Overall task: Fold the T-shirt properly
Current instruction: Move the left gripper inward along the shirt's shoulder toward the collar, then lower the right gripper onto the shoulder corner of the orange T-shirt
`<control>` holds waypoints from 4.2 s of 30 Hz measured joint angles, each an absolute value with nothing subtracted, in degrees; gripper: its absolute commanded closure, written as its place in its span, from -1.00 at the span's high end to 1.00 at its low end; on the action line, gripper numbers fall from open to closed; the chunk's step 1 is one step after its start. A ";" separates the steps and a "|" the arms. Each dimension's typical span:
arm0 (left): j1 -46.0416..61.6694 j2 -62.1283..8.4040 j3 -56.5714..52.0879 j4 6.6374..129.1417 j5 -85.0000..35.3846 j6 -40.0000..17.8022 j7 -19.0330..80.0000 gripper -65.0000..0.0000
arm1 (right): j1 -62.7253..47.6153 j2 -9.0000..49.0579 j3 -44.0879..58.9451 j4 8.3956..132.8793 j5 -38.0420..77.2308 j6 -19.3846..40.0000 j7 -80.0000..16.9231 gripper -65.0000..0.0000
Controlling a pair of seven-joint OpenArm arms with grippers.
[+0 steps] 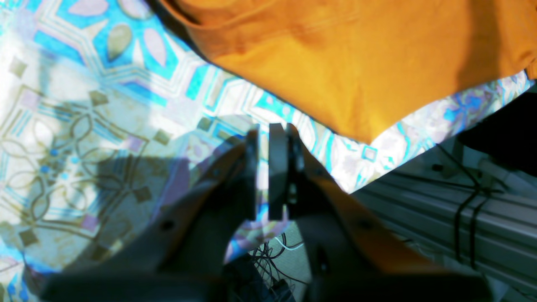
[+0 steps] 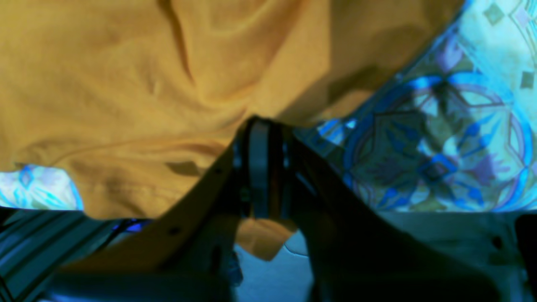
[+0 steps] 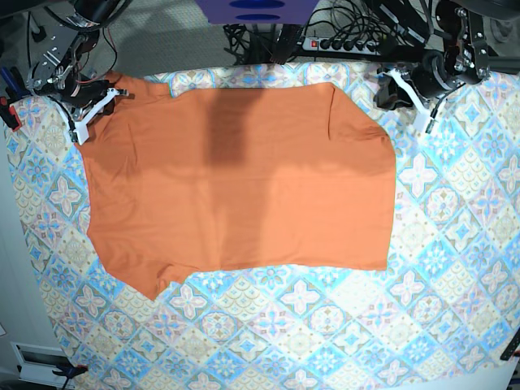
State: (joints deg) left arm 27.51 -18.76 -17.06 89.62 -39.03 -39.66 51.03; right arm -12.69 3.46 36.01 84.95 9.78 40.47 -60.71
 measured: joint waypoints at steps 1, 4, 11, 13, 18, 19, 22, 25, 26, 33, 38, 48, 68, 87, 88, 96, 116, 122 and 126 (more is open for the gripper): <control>27.51 -18.76 -17.06 89.62 -39.03 -39.66 51.03 -0.91 | -12.71 2.94 35.94 86.46 8.40 40.34 -60.90 -0.98; 27.51 -18.74 -17.06 89.62 -39.05 -39.68 51.05 -0.91 | -13.50 1.39 35.33 93.78 2.42 37.80 -62.24 -0.98; 27.51 -18.74 -17.06 89.62 -39.05 -39.68 51.07 -0.91 | -13.69 2.02 35.77 106.30 -0.71 36.62 -65.28 -0.98; 27.49 -18.90 -17.08 89.62 -39.03 -39.66 51.07 -0.91 | -14.48 1.45 35.62 105.84 -0.86 36.84 -65.65 -0.98; 27.51 -18.74 -17.06 89.62 -39.05 -39.68 51.22 -0.91 | -14.09 1.93 35.66 105.86 -0.91 36.77 -65.17 -0.98; 27.49 -18.74 -17.06 89.62 -39.05 -39.68 51.22 -0.91 | -14.09 1.91 35.66 105.89 -0.89 36.80 -65.19 -0.98; 27.49 -18.90 -17.10 89.62 -39.05 -39.68 51.22 -0.91 | -14.26 1.76 35.66 105.86 -1.04 36.80 -65.60 -0.98; 27.29 -18.90 -17.39 89.62 -39.48 -39.70 51.24 -0.91 | -14.15 1.80 35.66 106.00 -0.91 36.80 -65.36 -0.98; 26.74 -18.87 -17.41 89.69 -39.46 -39.68 51.48 -0.91 | -14.28 1.80 35.66 106.13 -0.91 36.80 -65.36 -0.98; 24.95 -18.90 -17.50 97.45 -40.18 -39.66 51.31 -0.92 | -14.35 1.80 35.66 106.41 -0.93 36.80 -65.04 -0.98; 24.95 -18.87 -17.50 101.56 -39.83 -39.68 55.53 -0.91 | -14.26 1.78 35.66 106.41 -0.91 36.80 -63.40 -0.99; 29.36 -17.61 -17.72 105.30 -39.42 -39.70 57.23 -0.28 | -14.31 1.78 35.44 106.37 -0.95 36.77 -63.48 -0.91; 19.20 -15.64 -5.26 83.02 -40.36 -39.90 55.29 -0.13 | -14.61 1.93 35.27 106.24 -0.89 36.67 -63.59 -0.75; 18.11 -15.42 -2.90 78.74 -41.41 -40.32 53.80 -0.92 | -15.73 2.11 35.29 106.28 -1.10 36.62 -63.42 -0.76; 18.09 -15.42 -2.96 78.74 -41.43 -40.32 53.80 -0.92 | -15.73 2.11 35.29 106.28 -1.10 36.62 -63.42 -0.76; 22.72 -15.68 -8.40 88.77 -39.35 -39.57 54.72 -0.92 | -16.60 2.09 35.42 107.68 -1.10 36.62 -57.17 -0.95; 20.78 -15.38 -14.44 89.97 -39.86 -39.66 59.86 -0.92 | -16.75 1.91 35.53 107.39 -1.02 36.64 -58.00 -0.88; 20.75 -15.40 -14.44 89.97 -39.59 -39.68 59.99 -0.92 | -16.82 2.00 37.01 107.33 -0.84 36.82 -64.82 -0.54; 20.80 -15.38 -14.44 89.97 -39.42 -39.68 60.03 -0.92 | -16.56 2.13 37.54 107.24 -0.64 38.81 -67.83 -0.41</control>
